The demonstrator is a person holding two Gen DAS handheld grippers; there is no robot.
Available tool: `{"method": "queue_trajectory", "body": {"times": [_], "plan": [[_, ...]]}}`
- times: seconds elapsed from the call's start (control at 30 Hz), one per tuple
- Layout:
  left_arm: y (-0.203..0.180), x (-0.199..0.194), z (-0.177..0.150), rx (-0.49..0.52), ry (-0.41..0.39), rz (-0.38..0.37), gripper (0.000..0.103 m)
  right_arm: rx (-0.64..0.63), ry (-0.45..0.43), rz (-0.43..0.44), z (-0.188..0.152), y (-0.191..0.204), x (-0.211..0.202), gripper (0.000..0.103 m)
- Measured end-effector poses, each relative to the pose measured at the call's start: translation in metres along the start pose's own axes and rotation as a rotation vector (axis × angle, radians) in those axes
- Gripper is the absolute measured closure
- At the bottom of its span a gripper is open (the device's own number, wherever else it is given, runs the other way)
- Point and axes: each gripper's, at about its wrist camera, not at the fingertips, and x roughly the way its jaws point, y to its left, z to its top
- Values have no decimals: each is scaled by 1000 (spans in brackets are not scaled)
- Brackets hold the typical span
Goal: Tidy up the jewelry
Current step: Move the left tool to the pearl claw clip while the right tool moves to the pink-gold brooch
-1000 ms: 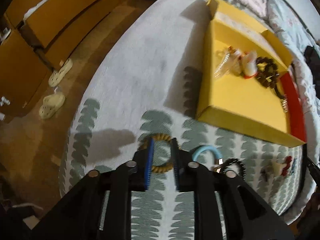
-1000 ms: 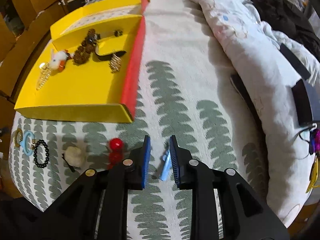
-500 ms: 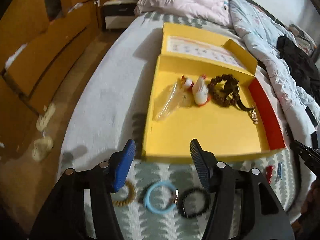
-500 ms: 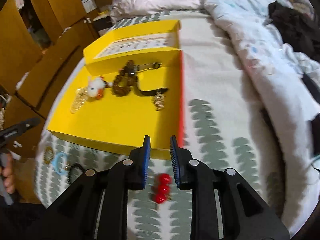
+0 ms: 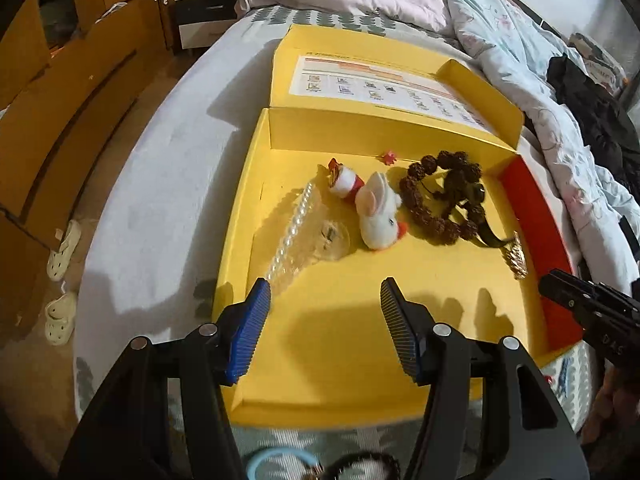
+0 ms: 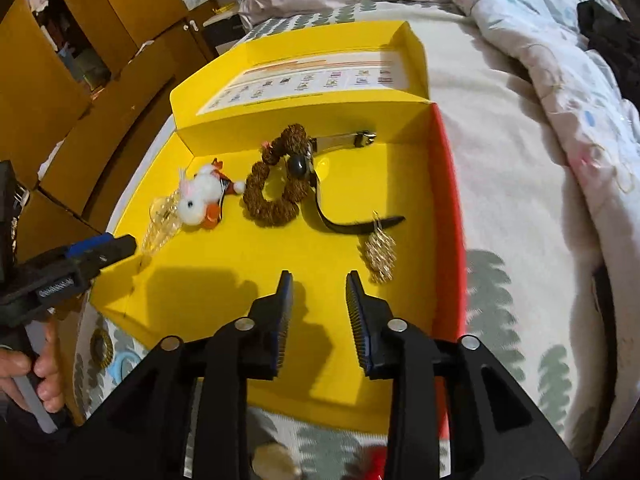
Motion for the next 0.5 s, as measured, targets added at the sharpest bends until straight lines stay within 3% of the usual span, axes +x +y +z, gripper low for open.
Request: {"method": "queue_trajectory", "body": {"times": [0.5], "plan": [[6,39,29,16,23,45,45,-9,67,-58,24,-16,38,60]]}}
